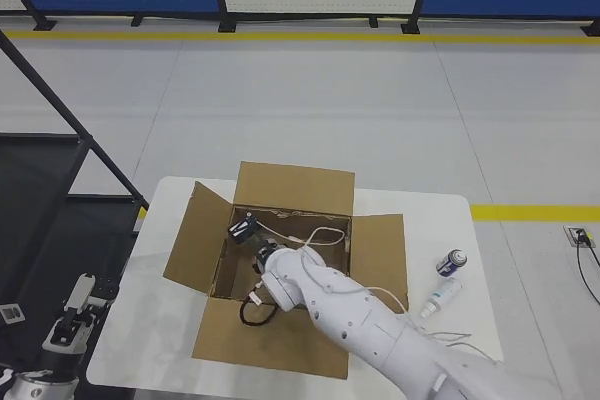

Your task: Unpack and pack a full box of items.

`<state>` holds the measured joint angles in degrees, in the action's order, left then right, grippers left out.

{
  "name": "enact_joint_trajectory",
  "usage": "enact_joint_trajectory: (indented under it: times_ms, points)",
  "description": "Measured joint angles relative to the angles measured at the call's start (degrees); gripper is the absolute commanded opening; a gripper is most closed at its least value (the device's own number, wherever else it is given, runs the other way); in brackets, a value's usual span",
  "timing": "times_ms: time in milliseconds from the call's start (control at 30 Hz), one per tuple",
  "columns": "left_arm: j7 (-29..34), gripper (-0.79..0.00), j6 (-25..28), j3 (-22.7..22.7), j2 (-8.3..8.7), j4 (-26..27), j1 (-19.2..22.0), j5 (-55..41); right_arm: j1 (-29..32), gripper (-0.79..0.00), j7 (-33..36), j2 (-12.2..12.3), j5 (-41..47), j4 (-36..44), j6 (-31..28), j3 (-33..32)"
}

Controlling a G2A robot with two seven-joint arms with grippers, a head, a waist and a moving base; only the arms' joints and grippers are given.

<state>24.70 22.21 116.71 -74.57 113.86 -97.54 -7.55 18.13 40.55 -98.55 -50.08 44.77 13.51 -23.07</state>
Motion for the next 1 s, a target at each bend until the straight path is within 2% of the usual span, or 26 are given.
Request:
enact_joint_trajectory:
  times_ms: [233, 267, 300, 333, 367, 700, 867, 1000]
  points:
    - [0.00, 0.000, 0.00, 0.00, 0.00, 0.00, 0.00, 0.00, 0.07, -0.785, -7.69, -4.08, 3.42, -12.36, -1.02, -0.91]
    - [0.00, 0.000, 0.00, 0.00, 0.00, 0.00, 0.00, 0.00, 0.00, -0.539, -8.25, -4.45, 3.65, -13.34, -1.39, -1.03]
    - [0.00, 0.000, 0.00, 0.00, 0.00, 0.00, 0.00, 0.00, -0.07, -0.366, -8.69, -4.78, 3.86, -14.19, -1.75, -1.15]
    - [0.00, 0.000, 0.00, 0.00, 0.00, 0.00, 0.00, 0.00, -0.17, -0.120, -8.96, -5.19, 4.01, -15.18, -2.19, -1.27]
    - [0.00, 0.000, 0.00, 0.00, 0.00, 0.00, 0.00, 0.00, -0.27, -0.003, -9.02, -5.47, 4.07, -15.81, -2.50, -1.34]
    - [0.00, 0.000, 0.00, 0.00, 0.00, 0.00, 0.00, 0.00, -0.16, 0.000, -11.30, -6.94, 2.67, -17.20, -2.18, -2.52]
    - [0.00, 0.000, 0.00, 0.00, 0.00, 0.00, 0.00, 0.00, 0.49, 0.000, -11.68, -6.71, 0.04, -14.28, 0.05, -3.03]
    - [0.00, 0.000, 0.00, 0.00, 0.00, 0.00, 0.00, 0.00, 1.57, 0.000, -11.84, -5.66, -3.04, -8.66, 3.59, -4.07]
